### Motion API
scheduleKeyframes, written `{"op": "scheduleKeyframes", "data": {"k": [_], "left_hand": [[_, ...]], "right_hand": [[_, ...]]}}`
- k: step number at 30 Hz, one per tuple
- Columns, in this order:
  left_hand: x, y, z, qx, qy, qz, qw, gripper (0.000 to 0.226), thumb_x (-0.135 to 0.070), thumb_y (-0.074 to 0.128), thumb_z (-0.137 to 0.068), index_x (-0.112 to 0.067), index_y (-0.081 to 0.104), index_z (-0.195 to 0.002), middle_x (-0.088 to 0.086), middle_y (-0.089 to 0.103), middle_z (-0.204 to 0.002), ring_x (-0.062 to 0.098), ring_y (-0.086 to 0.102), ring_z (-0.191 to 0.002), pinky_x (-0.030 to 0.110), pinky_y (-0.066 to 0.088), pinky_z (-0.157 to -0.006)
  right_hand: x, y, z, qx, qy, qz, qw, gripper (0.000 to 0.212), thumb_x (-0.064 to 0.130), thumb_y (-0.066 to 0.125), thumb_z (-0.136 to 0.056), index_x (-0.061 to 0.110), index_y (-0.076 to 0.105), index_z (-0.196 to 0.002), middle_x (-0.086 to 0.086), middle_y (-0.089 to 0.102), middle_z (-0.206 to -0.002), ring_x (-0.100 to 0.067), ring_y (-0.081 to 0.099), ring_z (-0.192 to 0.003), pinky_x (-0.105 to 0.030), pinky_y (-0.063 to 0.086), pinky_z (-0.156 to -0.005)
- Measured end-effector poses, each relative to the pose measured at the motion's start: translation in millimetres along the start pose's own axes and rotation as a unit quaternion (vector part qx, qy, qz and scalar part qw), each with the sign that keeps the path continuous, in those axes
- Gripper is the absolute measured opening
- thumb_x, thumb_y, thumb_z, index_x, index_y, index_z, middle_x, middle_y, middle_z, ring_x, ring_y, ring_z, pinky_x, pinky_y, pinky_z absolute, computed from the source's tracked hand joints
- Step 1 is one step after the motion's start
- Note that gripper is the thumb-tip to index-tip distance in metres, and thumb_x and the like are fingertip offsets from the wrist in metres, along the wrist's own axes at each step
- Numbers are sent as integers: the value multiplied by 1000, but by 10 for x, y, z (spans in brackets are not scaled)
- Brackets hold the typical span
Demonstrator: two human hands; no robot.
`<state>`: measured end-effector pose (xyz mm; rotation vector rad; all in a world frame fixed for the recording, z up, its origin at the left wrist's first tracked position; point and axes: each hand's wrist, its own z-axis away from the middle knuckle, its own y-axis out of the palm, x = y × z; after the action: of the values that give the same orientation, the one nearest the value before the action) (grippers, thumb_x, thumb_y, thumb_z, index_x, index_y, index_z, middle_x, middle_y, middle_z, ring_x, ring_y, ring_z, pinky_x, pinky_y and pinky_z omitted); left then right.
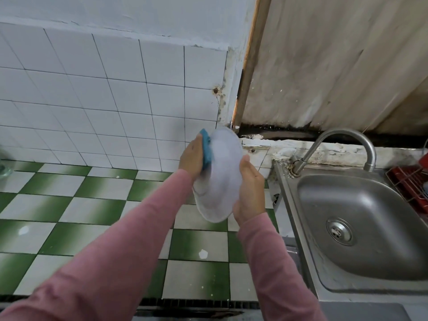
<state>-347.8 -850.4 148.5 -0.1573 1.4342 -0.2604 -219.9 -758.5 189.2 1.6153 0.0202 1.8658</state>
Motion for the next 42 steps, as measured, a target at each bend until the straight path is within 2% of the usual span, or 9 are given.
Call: {"op": "scheduleKeyframes", "data": {"k": [4,8,12,16,23,29,33,38,42], "left_hand": [[178,3,287,-13,-74,208,975,59,-69,31,-93,-28,60,-125,2,63,-126,23,58,-117,43,42,-107],[260,199,560,-45,8,265,963,47,-50,28,-104,-24,50,-135,9,56,-135,22,51,-125,40,40,-110],[339,259,718,-61,248,71,964,54,-53,28,-100,-33,26,-150,1,32,-156,16,30,-144,46,28,-119],[157,187,669,-20,414,-168,894,54,-39,32,-101,-15,37,-148,3,37,-154,19,20,-148,46,15,-122],[-109,-100,394,48,272,-191,942,49,-41,36,-104,-19,40,-147,2,45,-148,18,38,-136,40,29,-117],[122,-85,679,11,442,-282,852,54,-40,32,-100,-11,44,-144,7,48,-146,23,39,-138,45,25,-118],[6,-184,587,-12,284,-199,938,57,-43,30,-100,-14,37,-148,5,42,-151,22,34,-140,42,27,-119],[33,-249,661,-8,376,-221,900,53,-41,32,-101,-14,40,-146,5,45,-149,21,35,-139,41,22,-120],[-24,-422,408,-10,186,-49,981,39,-41,36,-104,-19,53,-131,4,59,-128,20,52,-120,37,41,-107]], "right_hand": [[148,14,-23,25,-39,-122,991,44,38,51,-97,5,65,-121,-14,69,-124,-29,67,-113,-44,52,-100],[178,73,-124,11,-41,-176,983,42,40,43,-104,10,63,-126,-10,68,-127,-26,64,-118,-47,46,-108],[103,120,-193,21,12,-220,975,56,49,43,-102,7,56,-137,-15,65,-131,-33,62,-120,-50,45,-108],[-23,93,-197,40,67,-170,982,53,50,46,-101,9,62,-129,-17,69,-122,-33,66,-114,-49,50,-103],[-145,21,-216,37,78,-89,992,44,41,43,-104,8,66,-122,-23,66,-124,-38,61,-120,-54,44,-109],[-168,70,-150,42,69,-84,993,41,39,41,-105,9,66,-119,-18,70,-120,-32,65,-116,-49,47,-107],[-196,166,-87,49,60,-44,996,41,38,43,-105,8,67,-118,-22,69,-118,-36,66,-113,-48,53,-98],[-212,288,-44,33,38,-57,997,37,36,42,-105,11,70,-111,-14,74,-110,-25,70,-105,-42,56,-92],[-250,356,2,14,7,-14,1000,35,31,47,-105,11,72,-93,-7,76,-87,-21,71,-80,-33,59,-72]]}}
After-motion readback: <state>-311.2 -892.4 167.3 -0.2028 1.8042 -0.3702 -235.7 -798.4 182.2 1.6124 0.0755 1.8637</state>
